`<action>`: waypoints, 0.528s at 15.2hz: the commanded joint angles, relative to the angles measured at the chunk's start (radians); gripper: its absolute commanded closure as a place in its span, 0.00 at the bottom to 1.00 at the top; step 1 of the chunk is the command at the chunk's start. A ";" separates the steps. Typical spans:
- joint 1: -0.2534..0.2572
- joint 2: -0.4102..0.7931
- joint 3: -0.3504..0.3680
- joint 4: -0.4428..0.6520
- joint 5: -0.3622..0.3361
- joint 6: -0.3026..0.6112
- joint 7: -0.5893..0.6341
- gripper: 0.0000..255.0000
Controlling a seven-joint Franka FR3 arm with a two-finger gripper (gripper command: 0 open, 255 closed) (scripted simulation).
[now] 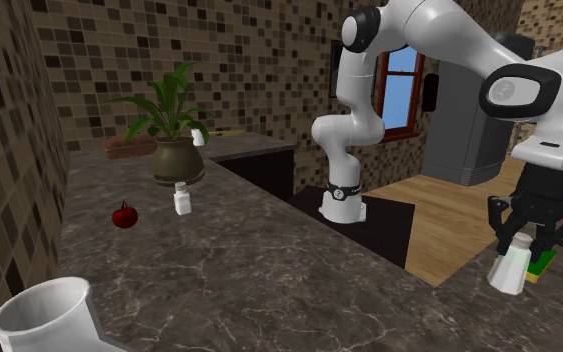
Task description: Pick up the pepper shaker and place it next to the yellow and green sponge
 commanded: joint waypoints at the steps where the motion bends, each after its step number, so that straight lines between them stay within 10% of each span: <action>1: 0.000 0.000 0.000 0.000 0.000 0.000 0.000 0.00; 8: 0.000 -0.027 0.006 0.036 0.017 -0.060 -0.011 0.00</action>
